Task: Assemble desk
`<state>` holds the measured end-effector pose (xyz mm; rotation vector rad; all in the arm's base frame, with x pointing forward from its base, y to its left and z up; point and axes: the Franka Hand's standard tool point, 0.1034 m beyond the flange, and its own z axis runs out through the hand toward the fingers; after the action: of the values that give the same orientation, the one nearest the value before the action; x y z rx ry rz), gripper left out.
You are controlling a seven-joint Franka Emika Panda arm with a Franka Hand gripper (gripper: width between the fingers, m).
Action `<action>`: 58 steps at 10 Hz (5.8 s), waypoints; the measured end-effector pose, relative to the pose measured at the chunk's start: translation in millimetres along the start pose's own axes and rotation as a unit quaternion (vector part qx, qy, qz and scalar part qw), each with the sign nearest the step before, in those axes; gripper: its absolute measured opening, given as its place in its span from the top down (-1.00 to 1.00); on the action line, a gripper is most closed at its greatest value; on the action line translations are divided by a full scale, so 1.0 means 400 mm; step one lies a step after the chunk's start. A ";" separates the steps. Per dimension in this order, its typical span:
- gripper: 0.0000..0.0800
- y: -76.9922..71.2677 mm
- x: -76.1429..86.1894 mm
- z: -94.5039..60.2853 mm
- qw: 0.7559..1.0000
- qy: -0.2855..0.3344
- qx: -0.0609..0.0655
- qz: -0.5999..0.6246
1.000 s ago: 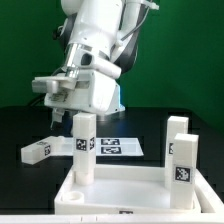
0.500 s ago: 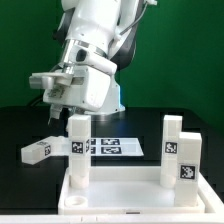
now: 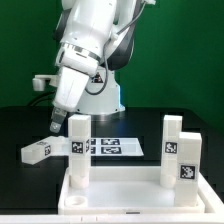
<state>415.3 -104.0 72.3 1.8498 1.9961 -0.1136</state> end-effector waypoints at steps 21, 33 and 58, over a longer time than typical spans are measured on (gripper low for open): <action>-0.62 -0.053 -0.145 0.024 0.476 -0.112 0.213 0.846; -0.62 -0.066 -0.105 0.010 0.399 -0.165 0.389 0.814; -0.62 -0.133 -0.050 0.149 0.285 -0.226 0.646 0.671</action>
Offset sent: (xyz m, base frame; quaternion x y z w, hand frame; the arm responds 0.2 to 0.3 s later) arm -0.0146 -0.0553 0.0216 0.2006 -0.0084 0.3683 0.9078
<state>378.9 -148.7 13.6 2.8331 -1.1206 -1.7319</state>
